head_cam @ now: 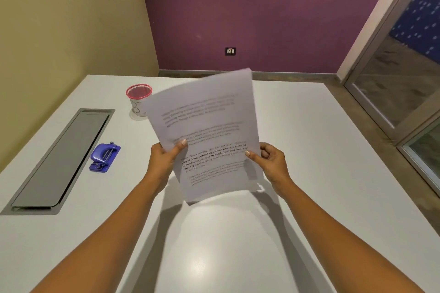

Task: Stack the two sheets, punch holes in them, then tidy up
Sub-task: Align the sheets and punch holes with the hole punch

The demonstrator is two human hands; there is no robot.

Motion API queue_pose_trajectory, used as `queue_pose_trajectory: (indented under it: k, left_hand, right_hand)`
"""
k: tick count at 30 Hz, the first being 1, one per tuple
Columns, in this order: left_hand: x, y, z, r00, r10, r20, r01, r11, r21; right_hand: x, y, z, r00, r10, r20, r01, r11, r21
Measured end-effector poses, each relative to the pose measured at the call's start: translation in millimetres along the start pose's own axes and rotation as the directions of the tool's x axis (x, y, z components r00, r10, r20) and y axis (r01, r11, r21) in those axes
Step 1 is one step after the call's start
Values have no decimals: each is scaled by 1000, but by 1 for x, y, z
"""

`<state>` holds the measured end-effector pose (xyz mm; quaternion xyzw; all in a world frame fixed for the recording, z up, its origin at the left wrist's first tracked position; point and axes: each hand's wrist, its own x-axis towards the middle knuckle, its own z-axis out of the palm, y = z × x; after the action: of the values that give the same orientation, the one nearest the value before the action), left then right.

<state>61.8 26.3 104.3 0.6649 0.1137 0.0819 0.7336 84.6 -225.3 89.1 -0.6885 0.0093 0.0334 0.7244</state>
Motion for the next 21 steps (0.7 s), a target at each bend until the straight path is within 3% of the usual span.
queue_pose_trajectory:
  k: [4,12,17,21]
  left_hand:
    - [2,8,-8,996,-37,-81,21,982,-188]
    - [-4,6,7,983,-148,-108,88,898,-432]
    - [0,8,6,983,-137,-124,72,902,-425]
    - [12,12,-20,970,-97,-223,6,926,-376]
  right_hand:
    - [-8,15,-18,995,101,2,-100,988,-120]
    - [-10,26,0,971,219,95,-230,965,127]
    - [-5,21,9,983,182,-8,-178,966,189]
    - [4,10,-11,988,111,-104,-94,983,156]
